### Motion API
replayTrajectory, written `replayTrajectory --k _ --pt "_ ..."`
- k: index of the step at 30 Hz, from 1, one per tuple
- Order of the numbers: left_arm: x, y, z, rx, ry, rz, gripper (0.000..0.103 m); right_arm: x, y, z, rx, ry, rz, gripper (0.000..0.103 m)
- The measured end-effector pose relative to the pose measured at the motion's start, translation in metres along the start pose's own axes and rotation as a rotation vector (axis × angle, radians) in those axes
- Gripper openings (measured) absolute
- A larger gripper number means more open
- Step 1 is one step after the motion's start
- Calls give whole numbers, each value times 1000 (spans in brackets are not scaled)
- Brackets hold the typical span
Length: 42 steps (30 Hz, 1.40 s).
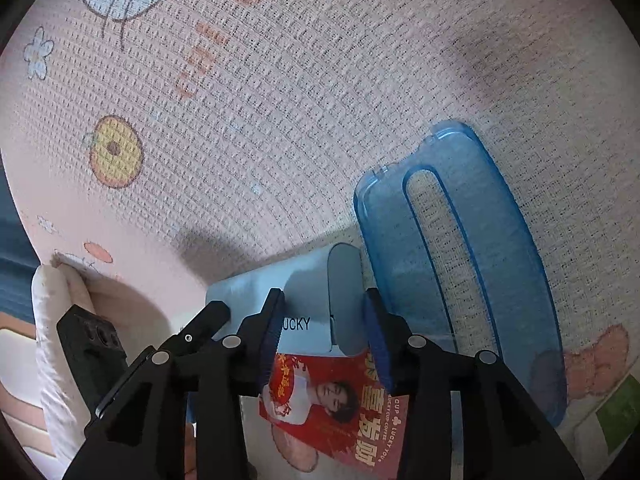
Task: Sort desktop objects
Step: 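Lift the glasses case and carry it over the cardboard box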
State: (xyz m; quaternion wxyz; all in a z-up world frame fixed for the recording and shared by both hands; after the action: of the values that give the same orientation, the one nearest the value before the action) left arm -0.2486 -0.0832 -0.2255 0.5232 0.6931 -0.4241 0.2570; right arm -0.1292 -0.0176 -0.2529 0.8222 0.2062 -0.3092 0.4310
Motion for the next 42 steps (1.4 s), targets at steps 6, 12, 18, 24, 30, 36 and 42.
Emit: replayTrajectory --k 6,12,18,24,30,36,42 --pt "44 -4 -30 -52 -4 -88 49 23 -7 17 48 7 -58 38" --pt "101 17 -39 -141 -57 -183 49 86 -22 38 70 55 -211 38" --pt "138 60 -72 -164 -129 -291 49 151 -33 68 173 50 -343 37" --pt "180 76 -113 -189 -213 -379 49 224 -40 93 272 67 -485 37" --pt "184 80 -182 -239 -296 -373 49 300 -39 77 277 28 -610 37" --pt "172 64 -265 -345 -348 -301 49 366 -36 37 236 -81 -696 36" --pt "150 40 -364 -452 -432 -196 49 437 -30 -34 126 -110 -769 36"
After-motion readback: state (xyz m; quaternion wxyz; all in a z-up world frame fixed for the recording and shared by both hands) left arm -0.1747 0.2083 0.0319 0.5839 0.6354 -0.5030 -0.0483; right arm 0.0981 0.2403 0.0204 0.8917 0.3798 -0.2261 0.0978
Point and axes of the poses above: each gripper's, at about its wrist camera, not at the fingertips, and x roughly against the way its jaws point, z to its left, y to its top, the point moved 7 cm from there along -x, roughly the way its jaws point, and after that the axes turned 12 degrees about -x, right-handed, at the moved point
